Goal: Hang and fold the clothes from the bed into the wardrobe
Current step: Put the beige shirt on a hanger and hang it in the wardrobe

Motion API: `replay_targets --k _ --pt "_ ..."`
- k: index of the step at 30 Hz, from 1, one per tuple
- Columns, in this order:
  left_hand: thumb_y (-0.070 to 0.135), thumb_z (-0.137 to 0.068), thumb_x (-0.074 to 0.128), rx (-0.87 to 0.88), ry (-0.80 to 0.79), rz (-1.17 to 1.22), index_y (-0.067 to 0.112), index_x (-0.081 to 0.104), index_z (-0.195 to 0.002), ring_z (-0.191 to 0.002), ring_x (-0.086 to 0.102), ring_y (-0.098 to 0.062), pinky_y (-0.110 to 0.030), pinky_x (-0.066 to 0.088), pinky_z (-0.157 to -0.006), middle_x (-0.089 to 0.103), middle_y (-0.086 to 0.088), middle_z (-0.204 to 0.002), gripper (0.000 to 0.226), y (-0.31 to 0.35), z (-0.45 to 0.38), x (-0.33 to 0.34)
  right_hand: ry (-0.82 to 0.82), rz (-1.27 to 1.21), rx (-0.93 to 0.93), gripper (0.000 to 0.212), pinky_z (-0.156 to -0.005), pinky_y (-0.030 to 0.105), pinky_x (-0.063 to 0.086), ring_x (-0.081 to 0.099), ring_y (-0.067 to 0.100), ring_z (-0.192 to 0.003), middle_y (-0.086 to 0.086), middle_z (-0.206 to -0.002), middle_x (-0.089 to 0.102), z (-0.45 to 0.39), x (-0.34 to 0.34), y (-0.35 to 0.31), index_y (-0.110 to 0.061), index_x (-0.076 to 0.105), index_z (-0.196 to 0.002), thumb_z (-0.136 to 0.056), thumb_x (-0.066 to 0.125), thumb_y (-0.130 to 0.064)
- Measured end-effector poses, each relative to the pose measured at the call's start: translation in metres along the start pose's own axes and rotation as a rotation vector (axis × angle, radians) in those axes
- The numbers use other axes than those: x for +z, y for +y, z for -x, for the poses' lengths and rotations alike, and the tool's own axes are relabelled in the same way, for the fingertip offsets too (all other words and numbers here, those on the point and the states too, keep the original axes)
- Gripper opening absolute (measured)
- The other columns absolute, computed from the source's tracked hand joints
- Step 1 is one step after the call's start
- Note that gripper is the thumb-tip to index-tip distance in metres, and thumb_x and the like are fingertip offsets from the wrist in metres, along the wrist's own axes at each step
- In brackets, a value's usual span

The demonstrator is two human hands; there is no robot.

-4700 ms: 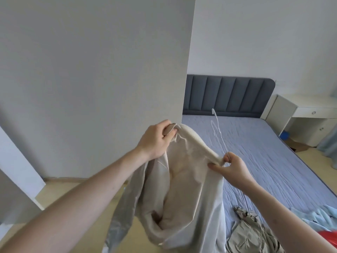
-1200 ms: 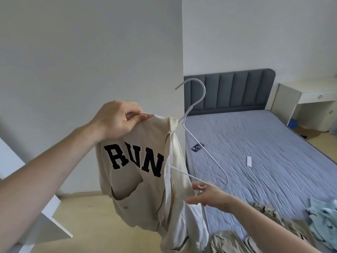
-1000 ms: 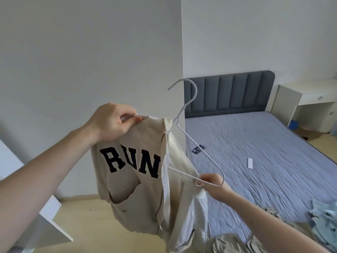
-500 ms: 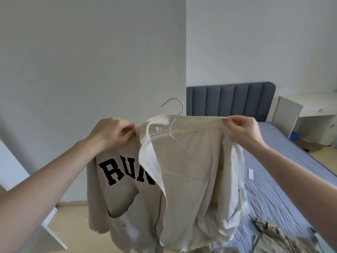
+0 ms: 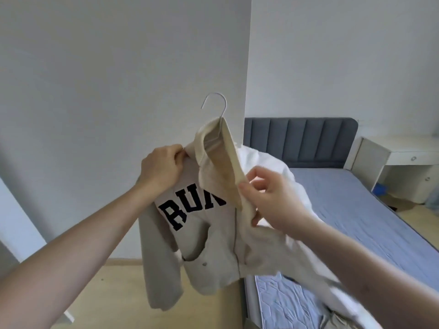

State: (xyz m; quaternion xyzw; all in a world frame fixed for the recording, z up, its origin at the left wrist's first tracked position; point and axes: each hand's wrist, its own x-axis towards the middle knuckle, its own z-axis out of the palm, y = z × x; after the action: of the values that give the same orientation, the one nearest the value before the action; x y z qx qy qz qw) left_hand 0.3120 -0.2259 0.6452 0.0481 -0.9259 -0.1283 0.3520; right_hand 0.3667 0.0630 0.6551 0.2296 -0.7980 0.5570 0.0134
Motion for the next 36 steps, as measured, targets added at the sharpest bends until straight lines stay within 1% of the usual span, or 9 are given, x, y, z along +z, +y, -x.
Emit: replay_targets --k 4,10,15,19,22,25,31,34,36 --pt "0.049 -0.097 0.040 -0.001 0.053 0.105 0.027 0.057 -0.077 -0.059 0.050 -0.016 -0.025 0.027 -0.050 0.053 0.013 -0.059 0.034 0.018 0.002 0.003 -0.049 -0.138 0.071 0.023 -0.048 0.045 0.059 0.061 0.025 -0.046 -0.005 -0.060 0.059 -0.001 0.023 0.037 -0.012 0.049 -0.088 -0.104 0.057 -0.026" --pt "0.048 -0.100 0.043 0.138 0.051 0.111 0.025 0.056 -0.076 -0.060 0.051 -0.015 -0.027 0.033 -0.051 0.054 0.011 -0.061 0.036 0.047 0.010 -0.002 -0.038 0.013 0.008 0.018 -0.043 0.028 0.053 0.067 0.023 -0.050 -0.017 -0.076 0.063 0.000 0.022 0.070 -0.036 0.051 -0.087 -0.101 0.057 -0.026" --pt "0.042 -0.101 0.048 0.150 0.038 0.093 0.022 0.059 -0.076 -0.063 0.047 -0.018 -0.031 0.036 -0.055 0.057 0.009 -0.064 0.034 0.049 0.020 -0.010 -0.085 0.078 0.044 0.010 -0.051 0.036 0.060 0.072 0.020 -0.068 -0.003 -0.095 0.066 0.005 0.014 0.089 -0.023 0.056 -0.093 -0.101 0.061 -0.026" --pt "0.038 -0.101 0.053 0.121 0.033 0.082 0.022 0.057 -0.074 -0.063 0.051 -0.023 -0.032 0.036 -0.055 0.055 0.007 -0.062 0.032 0.034 0.031 -0.012 -0.119 0.113 0.045 0.010 -0.055 0.037 0.062 0.073 0.014 -0.077 -0.011 -0.102 0.067 0.007 0.003 0.097 -0.033 0.062 -0.104 -0.096 0.068 -0.033" --pt "0.043 -0.100 0.049 0.135 0.039 0.095 0.024 0.057 -0.077 -0.061 0.049 -0.021 -0.031 0.035 -0.054 0.053 0.009 -0.060 0.031 0.021 0.039 -0.012 -0.061 0.214 -0.017 0.018 -0.062 0.037 0.062 0.070 0.009 -0.083 -0.018 -0.104 0.067 0.002 -0.012 0.100 -0.036 0.062 -0.109 -0.094 0.071 -0.033" --pt "0.048 -0.097 0.046 0.141 0.045 0.116 0.031 0.054 -0.078 -0.060 0.045 -0.016 -0.029 0.032 -0.053 0.051 0.012 -0.059 0.027 0.013 0.046 -0.014 0.094 0.320 -0.107 0.026 -0.070 0.024 0.055 0.065 0.000 -0.093 -0.022 -0.110 0.064 -0.011 -0.030 0.102 -0.036 0.061 -0.112 -0.091 0.074 -0.030" --pt "0.048 -0.096 0.044 0.149 0.057 0.096 0.030 0.057 -0.084 -0.064 0.049 -0.015 -0.030 0.039 -0.055 0.052 0.017 -0.062 0.025 0.012 0.049 -0.020 0.097 0.593 -0.145 0.047 -0.104 0.033 0.038 0.046 0.016 -0.129 -0.012 -0.139 0.054 -0.043 -0.061 0.101 -0.028 0.052 -0.140 -0.096 0.067 -0.036" --pt "0.045 -0.096 0.046 0.161 0.067 0.085 0.027 0.061 -0.084 -0.068 0.056 -0.014 -0.033 0.044 -0.056 0.061 0.013 -0.071 0.026 0.015 0.050 -0.021 -0.039 0.615 -0.068 0.028 -0.104 0.042 0.044 0.056 0.015 -0.119 -0.015 -0.123 0.067 -0.053 -0.069 0.104 -0.030 0.064 -0.126 -0.101 0.057 -0.042" --pt "0.045 -0.097 0.044 0.156 0.065 0.069 0.026 0.062 -0.082 -0.070 0.056 -0.013 -0.033 0.046 -0.057 0.064 0.012 -0.075 0.030 0.015 0.052 -0.019 -0.136 0.564 -0.038 0.023 -0.082 0.036 0.051 0.062 0.012 -0.091 -0.015 -0.092 0.070 -0.056 -0.072 0.110 -0.027 0.069 -0.099 -0.104 0.052 -0.042"
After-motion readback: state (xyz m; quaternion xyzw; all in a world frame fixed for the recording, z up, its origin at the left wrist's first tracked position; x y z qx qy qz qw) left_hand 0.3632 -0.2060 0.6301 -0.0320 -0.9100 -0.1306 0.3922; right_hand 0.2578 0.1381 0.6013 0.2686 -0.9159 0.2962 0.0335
